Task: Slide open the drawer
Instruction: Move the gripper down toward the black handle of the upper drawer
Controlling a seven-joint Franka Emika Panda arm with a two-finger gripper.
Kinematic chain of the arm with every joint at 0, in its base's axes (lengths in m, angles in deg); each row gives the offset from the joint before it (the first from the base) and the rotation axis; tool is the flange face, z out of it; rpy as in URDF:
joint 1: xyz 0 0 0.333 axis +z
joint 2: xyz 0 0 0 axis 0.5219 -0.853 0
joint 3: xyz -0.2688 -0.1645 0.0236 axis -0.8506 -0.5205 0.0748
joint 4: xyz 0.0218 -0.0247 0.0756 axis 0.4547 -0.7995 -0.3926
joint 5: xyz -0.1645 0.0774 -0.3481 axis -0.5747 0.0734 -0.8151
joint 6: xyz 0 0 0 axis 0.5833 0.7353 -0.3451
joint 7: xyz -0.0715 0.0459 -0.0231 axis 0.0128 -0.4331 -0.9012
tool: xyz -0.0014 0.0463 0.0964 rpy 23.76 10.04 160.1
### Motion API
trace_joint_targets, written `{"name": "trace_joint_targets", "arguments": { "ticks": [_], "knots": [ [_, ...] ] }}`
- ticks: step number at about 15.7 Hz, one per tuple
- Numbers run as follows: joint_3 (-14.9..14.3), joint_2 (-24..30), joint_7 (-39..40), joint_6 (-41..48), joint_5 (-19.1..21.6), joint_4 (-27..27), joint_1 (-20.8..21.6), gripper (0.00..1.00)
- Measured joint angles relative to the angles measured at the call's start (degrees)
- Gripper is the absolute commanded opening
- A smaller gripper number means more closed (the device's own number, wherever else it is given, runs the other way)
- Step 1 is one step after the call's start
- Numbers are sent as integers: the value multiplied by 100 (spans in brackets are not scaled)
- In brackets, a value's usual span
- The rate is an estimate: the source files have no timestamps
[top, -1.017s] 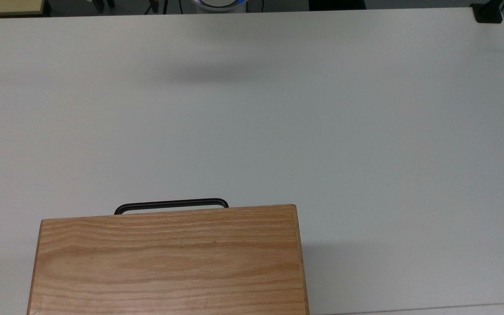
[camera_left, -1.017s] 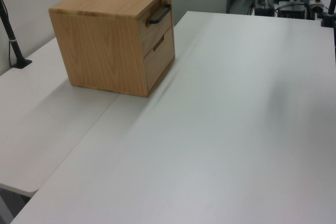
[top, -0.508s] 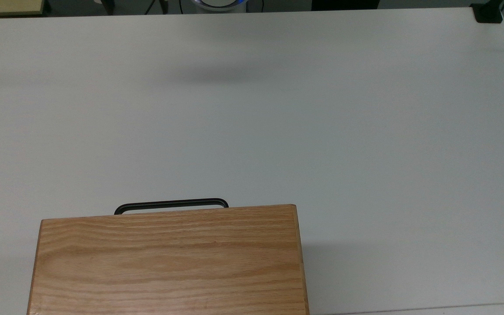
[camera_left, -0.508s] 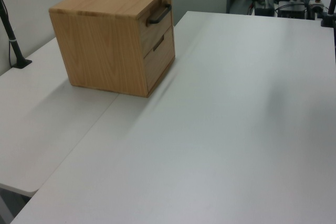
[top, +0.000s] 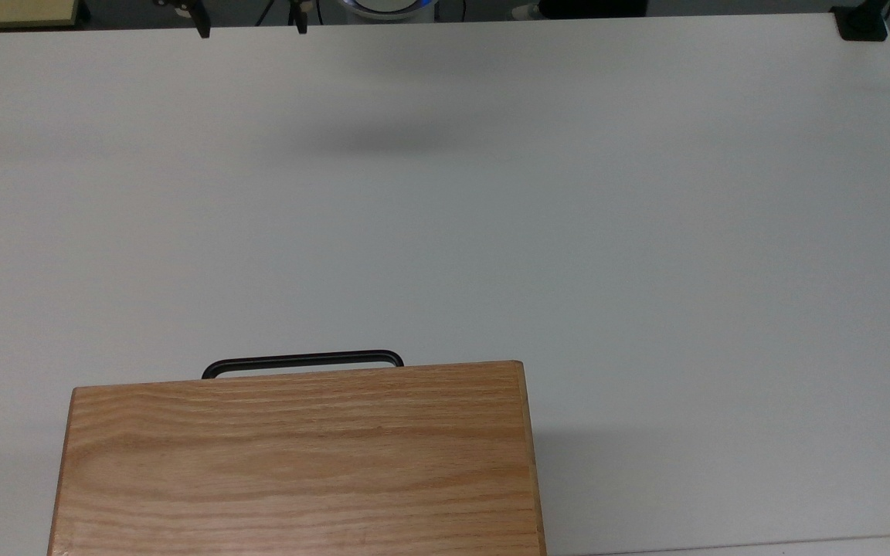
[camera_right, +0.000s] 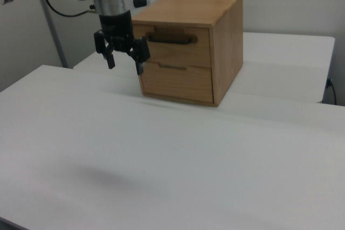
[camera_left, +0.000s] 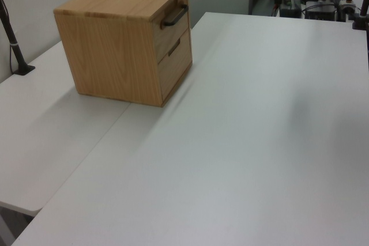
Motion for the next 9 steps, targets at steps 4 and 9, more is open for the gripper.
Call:
{"name": "trace_joint_targets", "arguments": {
  "ticks": [4, 9],
  "knots": [
    [0, -30, -323, -595, 689, 2, 34, 100],
    [0, -242, -2266, -1765, 1676, -39, 37, 100]
  ]
}}
